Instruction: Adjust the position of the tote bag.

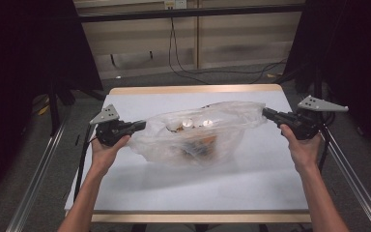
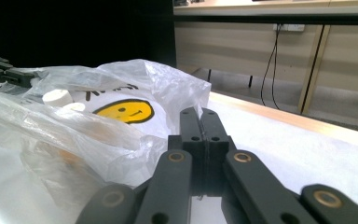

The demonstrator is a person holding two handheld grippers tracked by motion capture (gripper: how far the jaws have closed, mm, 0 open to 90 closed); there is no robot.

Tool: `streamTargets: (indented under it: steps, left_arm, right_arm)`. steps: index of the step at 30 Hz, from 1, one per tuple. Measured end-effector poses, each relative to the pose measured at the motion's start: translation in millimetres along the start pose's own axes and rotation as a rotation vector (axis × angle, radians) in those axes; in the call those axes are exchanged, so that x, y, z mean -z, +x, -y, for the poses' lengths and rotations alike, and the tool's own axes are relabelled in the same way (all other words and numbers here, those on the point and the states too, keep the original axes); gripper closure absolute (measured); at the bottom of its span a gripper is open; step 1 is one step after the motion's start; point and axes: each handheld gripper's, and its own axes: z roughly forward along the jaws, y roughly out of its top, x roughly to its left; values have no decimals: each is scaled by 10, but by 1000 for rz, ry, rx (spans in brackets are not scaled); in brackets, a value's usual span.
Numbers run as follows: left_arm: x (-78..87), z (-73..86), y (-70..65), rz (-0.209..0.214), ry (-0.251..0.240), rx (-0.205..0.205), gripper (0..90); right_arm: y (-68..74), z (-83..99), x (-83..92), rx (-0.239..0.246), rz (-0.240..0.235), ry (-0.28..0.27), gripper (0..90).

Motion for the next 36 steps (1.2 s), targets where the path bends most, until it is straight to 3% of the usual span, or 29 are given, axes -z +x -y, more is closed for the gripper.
streamTargets:
  steps: [11, 13, 16, 18, 20, 21, 24, 25, 26, 36]
  left_arm:
    - [-122, 167, 2, 14, 90, 4, 898]
    - [-160, 182, -7, 11, 113, -14, 898]
    - [-220, 231, -11, 24, 131, -6, 898]
    - [-241, 269, -6, 11, 164, -11, 898]
    - [-260, 313, 1, 15, 167, 8, 898]
    - [-261, 324, 21, 12, 175, -9, 898]
    - [-271, 349, 34, 12, 192, -6, 898]
    - [-285, 358, 18, 13, 189, 11, 898]
    - [-289, 363, 25, 13, 200, -7, 899]
    - [-411, 552, 3, 19, 292, -7, 899]
  right_arm:
    - [-33, 214, -150, 4, 6, 101, 900]
    - [-40, 231, -160, 8, 6, 107, 900]
    - [-52, 249, -163, 2, 7, 120, 900]
    - [-75, 279, -171, 2, 1, 131, 900]
    - [-91, 322, -188, -5, 3, 151, 900]
    - [-99, 337, -197, -3, 2, 157, 900]
    - [-106, 372, -222, -4, 0, 175, 900]
    - [-112, 405, -249, -4, -1, 191, 900]
    - [-113, 418, -259, -5, -2, 198, 900]
    - [-181, 569, -340, -13, -10, 257, 900]
